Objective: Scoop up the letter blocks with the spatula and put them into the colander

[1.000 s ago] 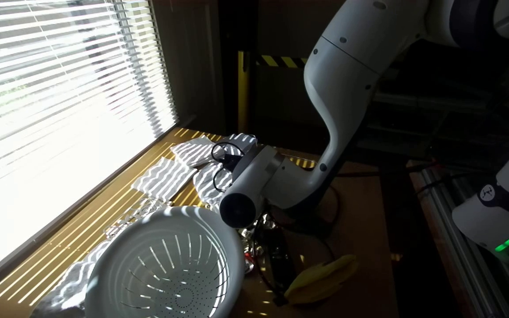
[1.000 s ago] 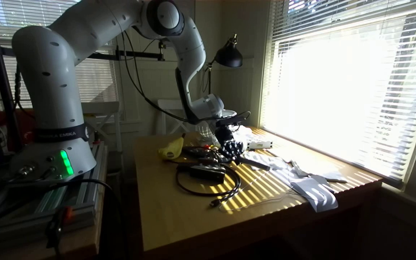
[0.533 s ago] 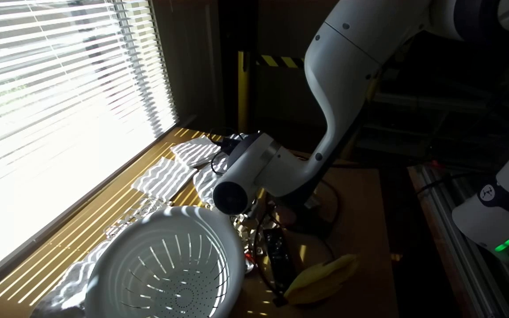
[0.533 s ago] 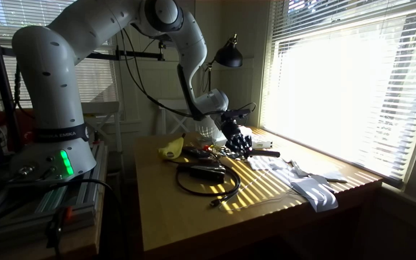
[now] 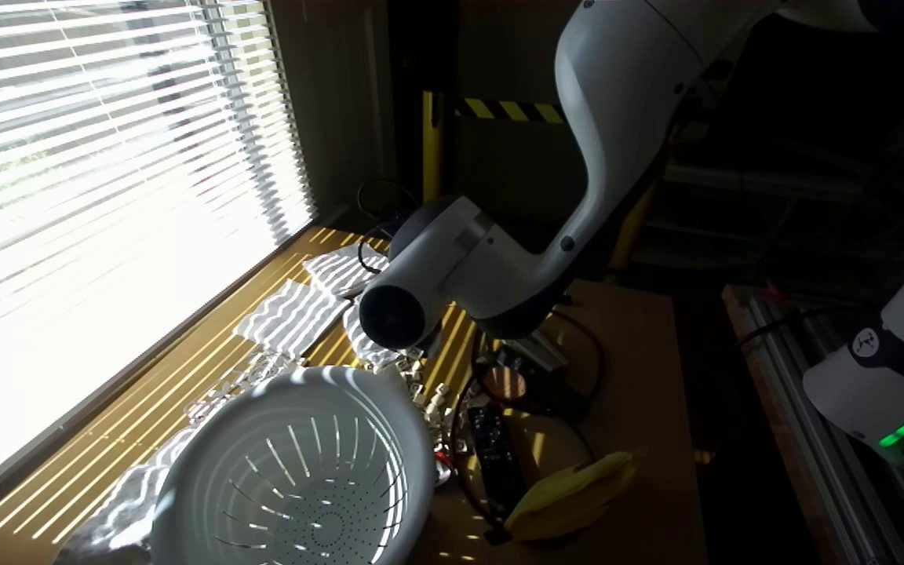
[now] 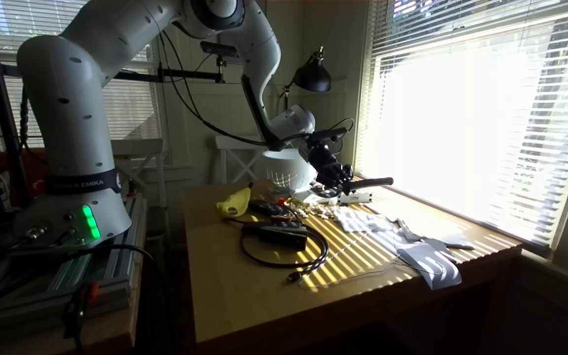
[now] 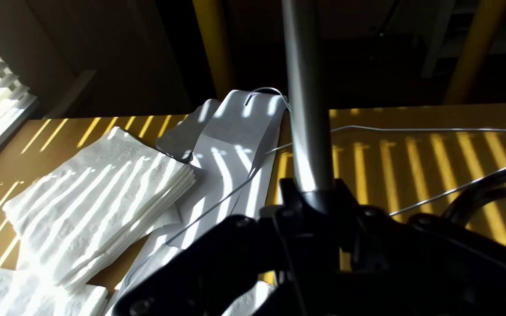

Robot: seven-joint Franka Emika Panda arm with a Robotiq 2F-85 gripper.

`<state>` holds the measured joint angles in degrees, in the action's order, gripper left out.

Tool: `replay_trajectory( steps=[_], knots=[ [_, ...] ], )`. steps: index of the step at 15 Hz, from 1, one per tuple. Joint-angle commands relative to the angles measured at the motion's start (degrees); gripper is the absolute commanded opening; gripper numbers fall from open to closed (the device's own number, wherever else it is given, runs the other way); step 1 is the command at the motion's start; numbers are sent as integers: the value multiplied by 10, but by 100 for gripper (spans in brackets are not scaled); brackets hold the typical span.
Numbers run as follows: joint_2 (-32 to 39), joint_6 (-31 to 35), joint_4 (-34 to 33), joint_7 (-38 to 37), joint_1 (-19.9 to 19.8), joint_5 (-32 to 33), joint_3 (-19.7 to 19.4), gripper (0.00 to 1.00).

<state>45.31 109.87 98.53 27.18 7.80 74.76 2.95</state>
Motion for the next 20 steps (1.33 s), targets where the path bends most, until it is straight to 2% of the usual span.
replay_trajectory(
  steps=[1, 6, 11, 19, 20],
  knots=[
    [-42, -22, 15, 17, 10, 31, 4, 6],
    [-82, -34, 19, 48, 27, 59, 16, 6],
    [-114, -20, 14, 111, 36, 63, 39, 6],
    [-109, -7, -50, 187, 50, 19, 84, 6],
    [-118, -12, -26, 162, 50, 36, 73, 22]
  ],
)
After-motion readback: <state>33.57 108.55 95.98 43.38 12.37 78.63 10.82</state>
